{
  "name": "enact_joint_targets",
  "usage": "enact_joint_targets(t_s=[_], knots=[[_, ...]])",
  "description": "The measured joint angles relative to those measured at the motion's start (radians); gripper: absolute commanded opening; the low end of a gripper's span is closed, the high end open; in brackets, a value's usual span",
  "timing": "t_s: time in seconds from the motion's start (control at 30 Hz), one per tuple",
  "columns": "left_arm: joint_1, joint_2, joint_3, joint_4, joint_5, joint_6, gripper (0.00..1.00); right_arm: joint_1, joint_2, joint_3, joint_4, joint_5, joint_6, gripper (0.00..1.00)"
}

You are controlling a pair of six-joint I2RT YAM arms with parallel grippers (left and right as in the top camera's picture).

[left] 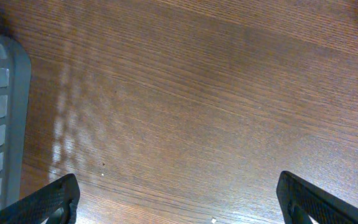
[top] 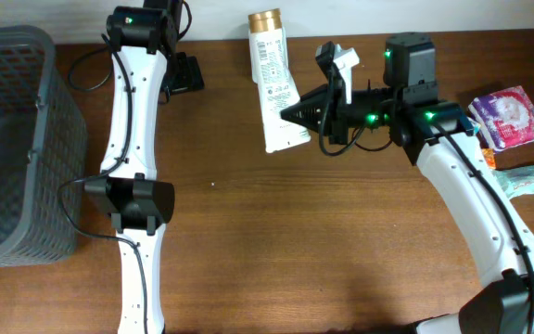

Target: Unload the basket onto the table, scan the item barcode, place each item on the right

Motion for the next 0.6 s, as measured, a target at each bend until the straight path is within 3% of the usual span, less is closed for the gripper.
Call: enact_joint_targets(t_s=[0.47, 0.6], knots=[[0.0, 0.0, 0.0, 0.0, 0.0, 0.0, 0.99, -0.006, 0.0, 0.0, 0.0, -0.039, 0.026, 0.04], [0.0, 0.0, 0.0, -0.001, 0.0, 0.0, 0.99, -0.006, 0.0, 0.001, -0.113, 0.045, 0.028, 0.04]])
